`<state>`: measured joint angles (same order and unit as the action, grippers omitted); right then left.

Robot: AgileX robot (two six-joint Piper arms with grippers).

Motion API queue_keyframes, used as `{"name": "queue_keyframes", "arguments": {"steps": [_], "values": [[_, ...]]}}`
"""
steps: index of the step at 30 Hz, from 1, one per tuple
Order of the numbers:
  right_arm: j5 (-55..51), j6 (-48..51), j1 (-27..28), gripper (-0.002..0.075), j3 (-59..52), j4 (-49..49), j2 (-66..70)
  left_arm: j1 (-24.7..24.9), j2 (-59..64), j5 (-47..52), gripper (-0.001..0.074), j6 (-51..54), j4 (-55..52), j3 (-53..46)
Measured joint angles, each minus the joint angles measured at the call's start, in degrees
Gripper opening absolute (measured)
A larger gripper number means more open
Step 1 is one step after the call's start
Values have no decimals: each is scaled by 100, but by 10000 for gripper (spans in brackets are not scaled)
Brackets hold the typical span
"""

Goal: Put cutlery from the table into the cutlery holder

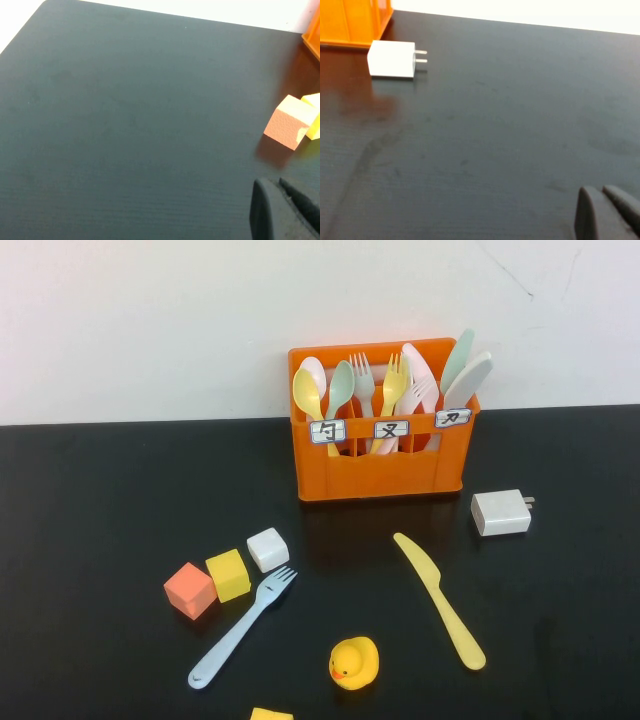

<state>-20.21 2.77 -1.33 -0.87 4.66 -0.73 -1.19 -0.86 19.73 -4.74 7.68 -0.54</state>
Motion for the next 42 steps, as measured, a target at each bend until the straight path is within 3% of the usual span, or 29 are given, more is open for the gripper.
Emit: {"name": "queue_keyframes", "arguments": {"steps": [27, 32, 42], "values": [[145, 10, 0, -2, -30, 490, 0, 0, 0, -155, -1, 69, 100, -30], [965, 21, 0, -2, -74, 743, 0, 0, 0, -1126, -1, 68, 466, -60], [4491, -368, 0, -2, -74, 1031, 0, 0, 0, -4516, -1, 6, 871, -60]]}}
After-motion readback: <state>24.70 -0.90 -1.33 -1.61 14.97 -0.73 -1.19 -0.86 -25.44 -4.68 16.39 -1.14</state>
